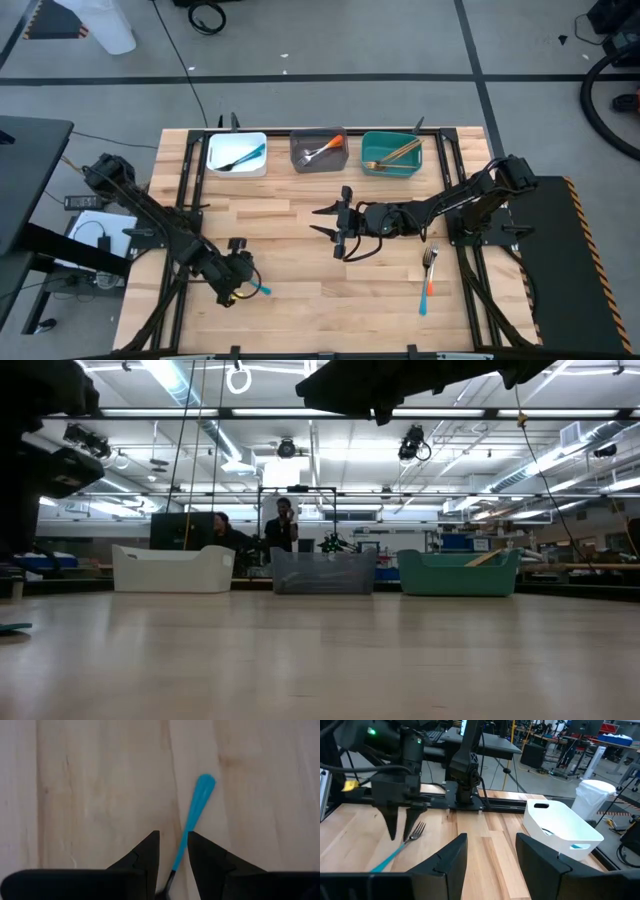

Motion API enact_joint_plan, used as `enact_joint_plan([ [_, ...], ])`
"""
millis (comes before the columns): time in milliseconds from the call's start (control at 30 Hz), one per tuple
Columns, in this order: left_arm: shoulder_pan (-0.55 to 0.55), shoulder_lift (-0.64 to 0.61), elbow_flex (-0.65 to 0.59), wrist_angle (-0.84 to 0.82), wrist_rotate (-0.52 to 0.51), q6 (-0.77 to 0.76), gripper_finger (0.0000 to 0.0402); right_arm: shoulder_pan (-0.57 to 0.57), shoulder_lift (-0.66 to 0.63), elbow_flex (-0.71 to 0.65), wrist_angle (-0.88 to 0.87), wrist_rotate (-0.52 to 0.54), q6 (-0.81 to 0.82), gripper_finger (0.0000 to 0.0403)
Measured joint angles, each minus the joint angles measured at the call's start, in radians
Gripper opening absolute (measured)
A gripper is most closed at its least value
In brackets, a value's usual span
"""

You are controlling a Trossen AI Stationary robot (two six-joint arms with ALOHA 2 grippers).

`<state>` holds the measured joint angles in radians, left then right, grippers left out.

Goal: Sort silverware by color (type)
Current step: Put the blue fork into the white bin

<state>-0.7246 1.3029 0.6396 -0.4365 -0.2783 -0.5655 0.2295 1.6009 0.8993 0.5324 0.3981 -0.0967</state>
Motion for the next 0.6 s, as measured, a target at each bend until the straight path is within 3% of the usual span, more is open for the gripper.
enact_joint_plan([
  [333,-0.009,0.057,-0.045,0.040,0.014,0.002,0.0109,0.000,0.000,0.000,-0.011,0.000,0.000,0.0178],
  [600,-0.009,0.126,-0.044,0.039,0.108,0.010,0.0109,0.000,0.000,0.000,-0.015,0.000,0.015,0.0178],
])
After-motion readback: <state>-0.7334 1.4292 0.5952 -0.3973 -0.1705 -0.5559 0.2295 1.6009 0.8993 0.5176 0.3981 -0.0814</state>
